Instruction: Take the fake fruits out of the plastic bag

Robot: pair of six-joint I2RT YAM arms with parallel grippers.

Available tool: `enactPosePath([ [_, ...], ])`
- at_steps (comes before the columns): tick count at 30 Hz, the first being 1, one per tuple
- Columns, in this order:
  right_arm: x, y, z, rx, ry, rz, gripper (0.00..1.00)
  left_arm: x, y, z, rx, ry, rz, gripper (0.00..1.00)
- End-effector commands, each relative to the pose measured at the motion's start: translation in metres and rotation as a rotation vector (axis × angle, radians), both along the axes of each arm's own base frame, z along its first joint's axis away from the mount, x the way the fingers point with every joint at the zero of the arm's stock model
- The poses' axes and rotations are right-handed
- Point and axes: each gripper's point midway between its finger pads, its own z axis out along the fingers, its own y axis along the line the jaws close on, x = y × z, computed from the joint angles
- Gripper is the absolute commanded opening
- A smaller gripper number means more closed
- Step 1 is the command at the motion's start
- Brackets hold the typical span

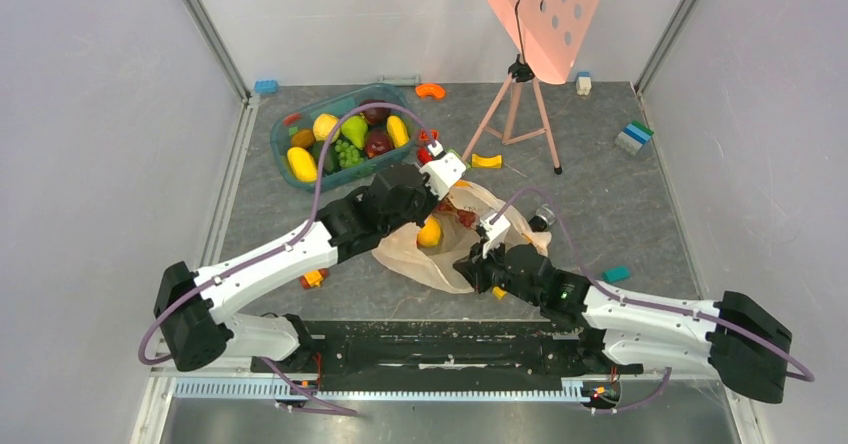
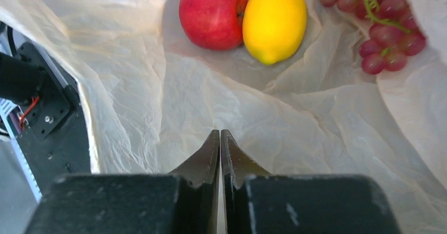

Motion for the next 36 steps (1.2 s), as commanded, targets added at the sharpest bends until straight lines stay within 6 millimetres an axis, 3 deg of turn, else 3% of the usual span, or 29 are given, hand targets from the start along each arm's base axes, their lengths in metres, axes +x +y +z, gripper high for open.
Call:
enactPosePath([
  [1, -0.011, 0.009, -0.008, 0.011, -0.020, 0.072, 0.03, -0.006, -0.003, 0.060, -0.167, -0.054, -0.001, 0.02],
  [9, -0.034, 0.001, -0.049, -0.080, -0.005, 0.137, 0.01, -0.023, 0.019, 0.125, -0.352, -0.147, 0.009, 0.02],
  [14, -0.038, -0.003, -0.055, -0.105, -0.007, 0.136, 0.01, -0.027, 0.026, 0.126, -0.363, -0.154, 0.020, 0.02],
  [17, -0.029, 0.001, -0.033, -0.058, -0.051, 0.103, 0.04, -0.028, 0.024, 0.112, -0.350, -0.124, 0.017, 0.02],
  [20, -0.015, 0.009, 0.003, 0.007, -0.117, 0.055, 0.09, -0.031, 0.019, 0.100, -0.355, -0.092, 0.000, 0.02],
  [23, 0.000, 0.017, 0.037, 0.074, -0.172, -0.004, 0.09, -0.034, 0.016, 0.096, -0.370, -0.071, -0.010, 0.02],
  [27, 0.008, 0.036, 0.065, 0.123, -0.206, 0.001, 0.08, -0.038, 0.014, 0.091, -0.375, -0.052, -0.031, 0.02],
  [30, -0.005, 0.063, 0.083, 0.174, -0.212, 0.113, 0.07, -0.040, 0.013, 0.087, -0.366, -0.039, -0.038, 0.02],
  [36, -0.071, 0.108, 0.104, 0.266, -0.221, 0.334, 0.05, -0.034, 0.013, 0.073, -0.333, -0.021, -0.010, 0.02],
])
